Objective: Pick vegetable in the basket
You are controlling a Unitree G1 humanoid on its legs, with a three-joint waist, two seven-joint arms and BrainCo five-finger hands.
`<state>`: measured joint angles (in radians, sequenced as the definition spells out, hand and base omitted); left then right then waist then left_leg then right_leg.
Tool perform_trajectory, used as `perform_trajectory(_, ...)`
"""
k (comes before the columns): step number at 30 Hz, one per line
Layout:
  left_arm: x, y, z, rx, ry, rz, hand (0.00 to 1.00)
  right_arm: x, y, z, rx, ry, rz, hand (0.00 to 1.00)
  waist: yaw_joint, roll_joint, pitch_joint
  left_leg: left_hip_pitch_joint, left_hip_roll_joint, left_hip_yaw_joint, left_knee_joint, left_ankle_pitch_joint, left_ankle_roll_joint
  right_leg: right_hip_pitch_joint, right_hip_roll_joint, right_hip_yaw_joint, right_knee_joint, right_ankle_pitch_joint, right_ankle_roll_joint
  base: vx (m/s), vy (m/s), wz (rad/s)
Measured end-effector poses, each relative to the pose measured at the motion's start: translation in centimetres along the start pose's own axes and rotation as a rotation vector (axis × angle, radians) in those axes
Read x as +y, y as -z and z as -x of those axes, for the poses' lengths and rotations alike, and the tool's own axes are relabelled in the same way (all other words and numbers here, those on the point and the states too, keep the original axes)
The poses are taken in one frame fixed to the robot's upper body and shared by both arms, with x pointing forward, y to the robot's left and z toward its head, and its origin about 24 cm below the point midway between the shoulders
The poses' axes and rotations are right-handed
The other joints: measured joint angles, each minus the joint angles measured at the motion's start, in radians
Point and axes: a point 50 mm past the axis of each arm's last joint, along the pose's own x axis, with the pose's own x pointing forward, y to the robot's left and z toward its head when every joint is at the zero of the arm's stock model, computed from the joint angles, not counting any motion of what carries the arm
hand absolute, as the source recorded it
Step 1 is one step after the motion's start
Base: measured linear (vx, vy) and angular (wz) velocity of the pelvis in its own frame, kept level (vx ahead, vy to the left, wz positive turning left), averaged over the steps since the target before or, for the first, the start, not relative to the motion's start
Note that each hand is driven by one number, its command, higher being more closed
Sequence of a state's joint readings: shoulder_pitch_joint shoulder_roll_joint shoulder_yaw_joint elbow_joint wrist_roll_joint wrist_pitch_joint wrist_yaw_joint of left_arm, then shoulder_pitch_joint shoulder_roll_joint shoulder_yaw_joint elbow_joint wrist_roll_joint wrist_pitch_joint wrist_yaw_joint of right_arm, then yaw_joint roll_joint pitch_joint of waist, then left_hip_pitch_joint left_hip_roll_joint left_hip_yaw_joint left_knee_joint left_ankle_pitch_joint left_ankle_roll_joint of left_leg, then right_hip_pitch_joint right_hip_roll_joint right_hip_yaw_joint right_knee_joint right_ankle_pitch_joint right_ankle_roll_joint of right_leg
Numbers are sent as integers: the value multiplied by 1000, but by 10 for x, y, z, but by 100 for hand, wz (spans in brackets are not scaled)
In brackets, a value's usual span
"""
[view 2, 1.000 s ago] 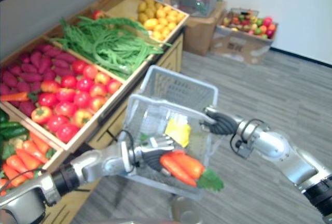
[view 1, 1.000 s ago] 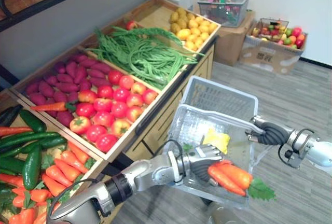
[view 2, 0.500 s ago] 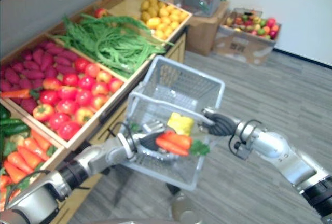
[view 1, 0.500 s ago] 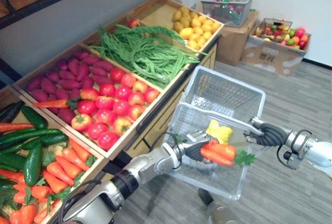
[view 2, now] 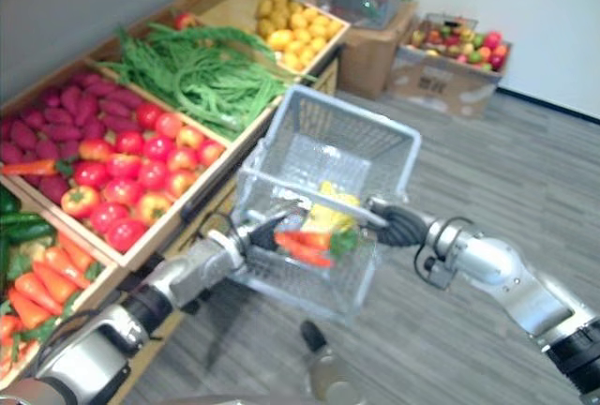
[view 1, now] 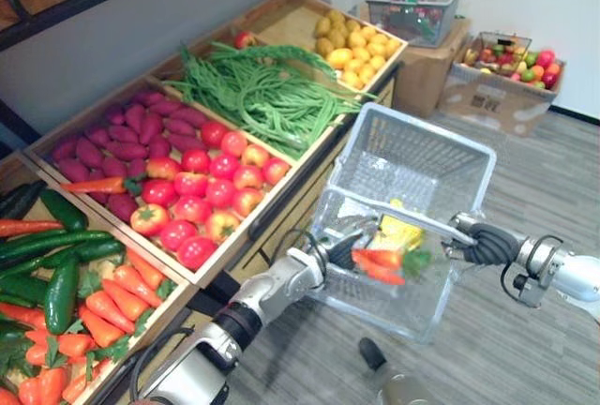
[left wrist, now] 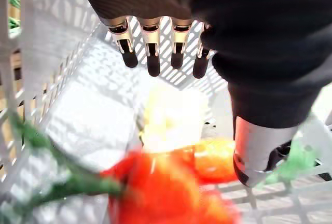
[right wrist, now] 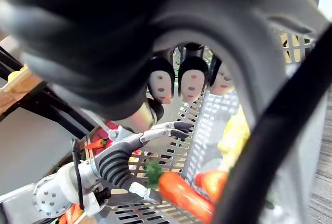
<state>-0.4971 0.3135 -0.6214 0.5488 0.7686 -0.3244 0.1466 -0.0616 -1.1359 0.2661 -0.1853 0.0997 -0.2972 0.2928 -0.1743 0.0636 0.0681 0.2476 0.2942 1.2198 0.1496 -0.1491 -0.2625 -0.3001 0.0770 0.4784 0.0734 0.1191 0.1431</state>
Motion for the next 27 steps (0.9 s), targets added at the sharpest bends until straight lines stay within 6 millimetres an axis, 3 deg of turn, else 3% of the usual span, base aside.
perform_trajectory(8,0,-1,-2,2,14,2,0,4,3,2,6,-3,-56,100,17,-10,-1,-4,4,-6,6,-3,1,0,-3,-6,1,0,0,-69,-25,2)
perform_trajectory(13,11,-7,-5,-26,-18,-6,0,12,10,8,24,37,-125,100,27,-23,-2,-22,19,-40,26,-8,4,2,-13,-33,1,0,0,-70,-34,18)
perform_trajectory(19,43,-39,-4,-202,-133,-51,0,24,35,29,144,160,-234,100,48,-49,-4,-70,36,-122,48,-13,14,9,-48,-110,1,0,0,-79,-38,37)
perform_trajectory(27,53,-86,13,-468,-175,-12,0,56,60,48,348,168,-181,100,70,-64,-10,-110,37,-229,67,-25,29,43,-100,-211,-1,-3,-1,-59,-5,37)
